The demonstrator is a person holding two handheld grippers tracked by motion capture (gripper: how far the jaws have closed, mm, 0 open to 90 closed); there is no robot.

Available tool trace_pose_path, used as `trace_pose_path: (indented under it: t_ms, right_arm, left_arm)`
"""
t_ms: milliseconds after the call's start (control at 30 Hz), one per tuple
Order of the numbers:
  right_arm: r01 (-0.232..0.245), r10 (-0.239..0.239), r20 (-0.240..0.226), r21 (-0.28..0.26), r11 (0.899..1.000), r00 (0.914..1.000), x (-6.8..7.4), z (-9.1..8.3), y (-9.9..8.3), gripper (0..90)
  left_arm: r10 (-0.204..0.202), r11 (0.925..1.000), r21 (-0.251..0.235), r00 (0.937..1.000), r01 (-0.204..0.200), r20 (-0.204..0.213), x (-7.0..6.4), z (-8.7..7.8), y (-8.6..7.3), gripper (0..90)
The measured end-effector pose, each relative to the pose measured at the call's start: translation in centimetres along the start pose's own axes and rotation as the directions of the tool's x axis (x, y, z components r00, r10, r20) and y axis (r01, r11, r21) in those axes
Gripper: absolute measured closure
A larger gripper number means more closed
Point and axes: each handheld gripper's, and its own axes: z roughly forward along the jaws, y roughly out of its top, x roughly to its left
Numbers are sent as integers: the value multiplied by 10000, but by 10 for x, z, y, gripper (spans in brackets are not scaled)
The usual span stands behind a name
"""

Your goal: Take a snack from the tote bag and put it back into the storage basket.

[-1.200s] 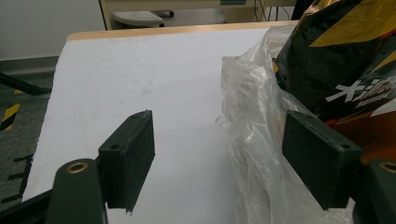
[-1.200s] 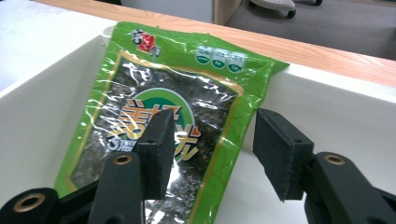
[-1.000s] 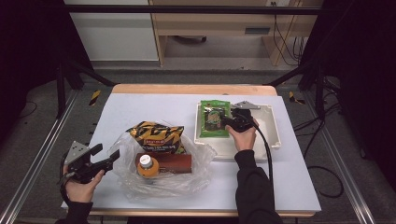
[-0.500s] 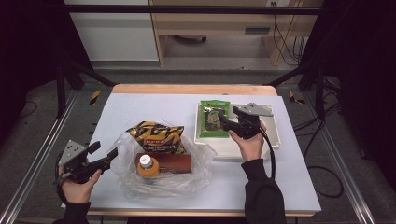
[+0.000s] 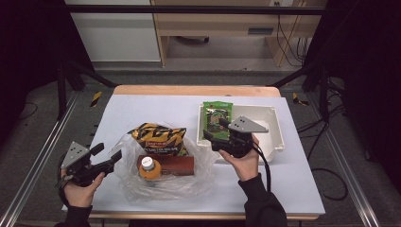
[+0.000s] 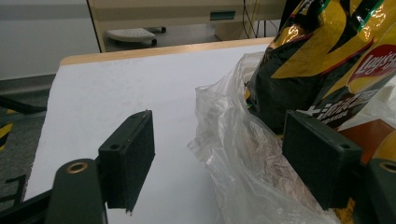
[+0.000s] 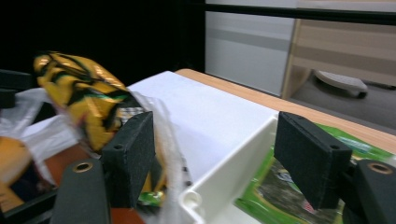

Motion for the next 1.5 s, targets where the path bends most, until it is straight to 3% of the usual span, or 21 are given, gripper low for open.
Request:
trace_pose_path:
  t_ms: [267,567,1000,1300,1500]
  right_arm:
    - [45,-36,-820,108,9999,9966,29,15,-2,253]
    - [202,-161,-1329,292,9994,9910,48,30,-2,239]
    - [296,-227,-1540,432,9986,9878,60,49,4,232]
    - [390,-237,-1648,900,9952,9860,65,70,-2,236]
    - [202,-29,-1690,1005,9947,9856,66,83,-4,265]
  left_arm:
    - [5,10000,73,10000,-6,50,-1,1,-1,249]
    - [-32,9999,141,10000,31,43,0,3,-3,248]
    - [-40,9998,187,10000,40,20,1,4,-2,246]
    - [-87,9998,186,9999,88,-53,3,4,-3,245]
    - [-126,9998,168,9999,128,-82,5,4,-4,246]
